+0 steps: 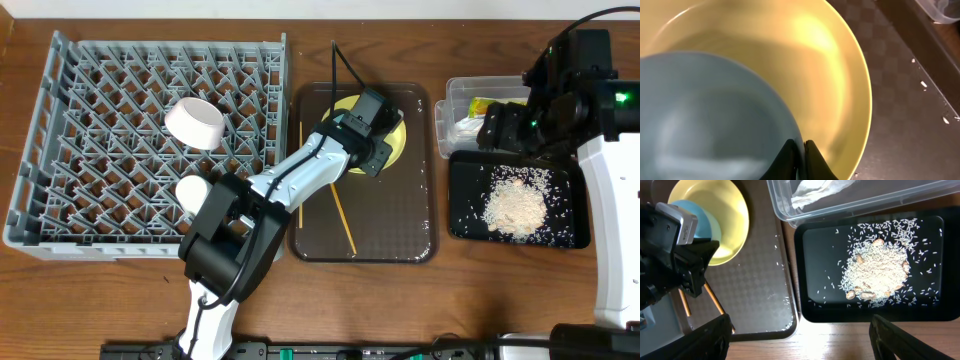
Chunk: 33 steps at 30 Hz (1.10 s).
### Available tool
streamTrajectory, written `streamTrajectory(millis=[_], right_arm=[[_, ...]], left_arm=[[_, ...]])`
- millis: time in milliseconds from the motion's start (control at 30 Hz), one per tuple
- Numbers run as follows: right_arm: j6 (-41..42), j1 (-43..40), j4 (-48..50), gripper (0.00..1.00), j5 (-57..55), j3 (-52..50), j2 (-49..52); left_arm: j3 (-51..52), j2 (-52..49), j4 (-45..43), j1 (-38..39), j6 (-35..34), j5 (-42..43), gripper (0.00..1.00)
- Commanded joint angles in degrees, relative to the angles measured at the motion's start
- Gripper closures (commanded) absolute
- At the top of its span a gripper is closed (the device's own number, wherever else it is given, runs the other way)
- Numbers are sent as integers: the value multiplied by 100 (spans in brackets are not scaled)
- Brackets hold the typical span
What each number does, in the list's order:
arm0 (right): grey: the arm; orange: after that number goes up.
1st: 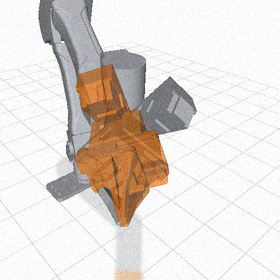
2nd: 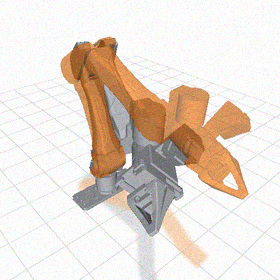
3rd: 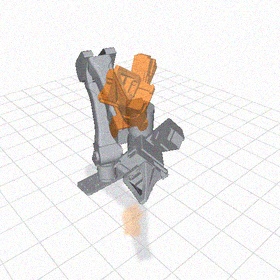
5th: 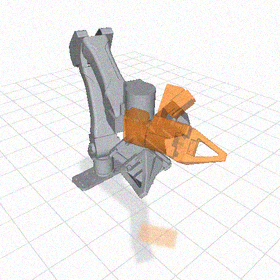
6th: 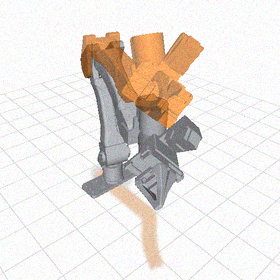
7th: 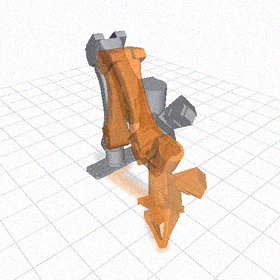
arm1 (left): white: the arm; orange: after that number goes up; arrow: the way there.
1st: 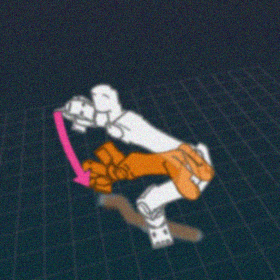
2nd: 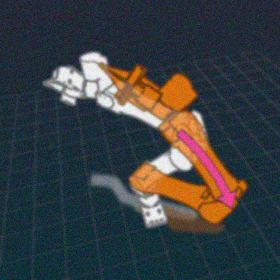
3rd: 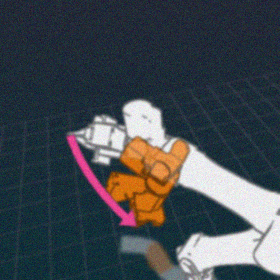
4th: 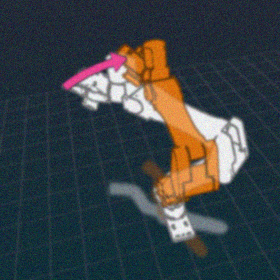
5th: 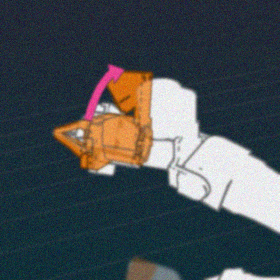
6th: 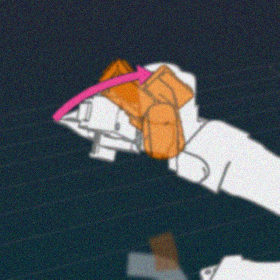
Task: Sort waste into correct bins and load items into the dishwasher
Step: 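Reach the left gripper to the blue bowl on the yellow plate and lift it, then lower the blue bowl into the dish rack's back corner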
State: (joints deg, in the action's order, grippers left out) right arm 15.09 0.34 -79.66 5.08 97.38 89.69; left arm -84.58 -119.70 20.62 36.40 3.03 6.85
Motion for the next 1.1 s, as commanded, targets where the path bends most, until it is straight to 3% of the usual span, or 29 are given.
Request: streamTrajectory(millis=[0, 367, 533, 833, 1067], right_arm=[[74, 44, -9, 14, -55, 4, 20], [74, 44, -9, 14, -55, 7, 20], [76, 44, -7, 14, -55, 7, 20], [74, 44, -7, 14, -55, 7, 20], [74, 44, -7, 14, -55, 7, 20]], left_arm=[[-11, -15, 31, -11, -22, -160, 93], [-267, 1285, 28, -380, -52, -101, 92], [-267, 1694, 33, -914, -170, 721, 93], [-267, 1926, 4, -1613, -492, 1397, 92], [-267, 1880, -415, -3036, -1517, 3764, 92]])
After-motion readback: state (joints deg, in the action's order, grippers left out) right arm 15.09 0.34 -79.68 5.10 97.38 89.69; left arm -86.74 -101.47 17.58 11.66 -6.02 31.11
